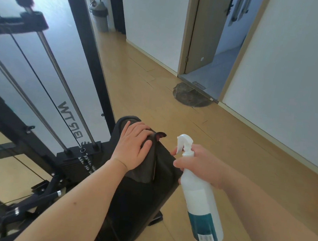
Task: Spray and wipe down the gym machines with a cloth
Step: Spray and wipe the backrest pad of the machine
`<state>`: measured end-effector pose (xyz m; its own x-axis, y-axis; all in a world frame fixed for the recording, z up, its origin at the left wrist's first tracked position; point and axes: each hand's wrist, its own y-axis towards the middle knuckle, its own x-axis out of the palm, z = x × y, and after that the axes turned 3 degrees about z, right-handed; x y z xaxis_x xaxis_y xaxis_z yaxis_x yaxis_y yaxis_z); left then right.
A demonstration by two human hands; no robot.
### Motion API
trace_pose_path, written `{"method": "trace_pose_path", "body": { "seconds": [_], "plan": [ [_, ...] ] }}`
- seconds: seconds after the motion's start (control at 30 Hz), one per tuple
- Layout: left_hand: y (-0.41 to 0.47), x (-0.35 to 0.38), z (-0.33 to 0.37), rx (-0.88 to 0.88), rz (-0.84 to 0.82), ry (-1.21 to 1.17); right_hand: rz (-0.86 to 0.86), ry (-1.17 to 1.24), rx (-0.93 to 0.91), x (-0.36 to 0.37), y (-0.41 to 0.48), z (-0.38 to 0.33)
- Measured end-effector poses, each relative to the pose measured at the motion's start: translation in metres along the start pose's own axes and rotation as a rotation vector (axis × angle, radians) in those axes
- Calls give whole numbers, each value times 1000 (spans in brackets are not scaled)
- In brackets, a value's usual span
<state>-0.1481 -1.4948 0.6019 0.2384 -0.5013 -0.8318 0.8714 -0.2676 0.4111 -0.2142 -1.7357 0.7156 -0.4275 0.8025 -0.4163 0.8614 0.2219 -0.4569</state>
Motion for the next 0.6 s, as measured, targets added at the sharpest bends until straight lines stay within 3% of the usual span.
{"method": "trace_pose_path", "body": {
  "seconds": [0.23,0.43,0.6],
  "plan": [
    [25,-10,-23,-140,-29,-26,46,-5,-4,8,25,-27],
    [-21,14,32,-132,96,-105,22,64,-37,11,19,-28],
    [-71,37,84,-66,93,-176,11,-14,-76,6,15,-26]
  ]
}}
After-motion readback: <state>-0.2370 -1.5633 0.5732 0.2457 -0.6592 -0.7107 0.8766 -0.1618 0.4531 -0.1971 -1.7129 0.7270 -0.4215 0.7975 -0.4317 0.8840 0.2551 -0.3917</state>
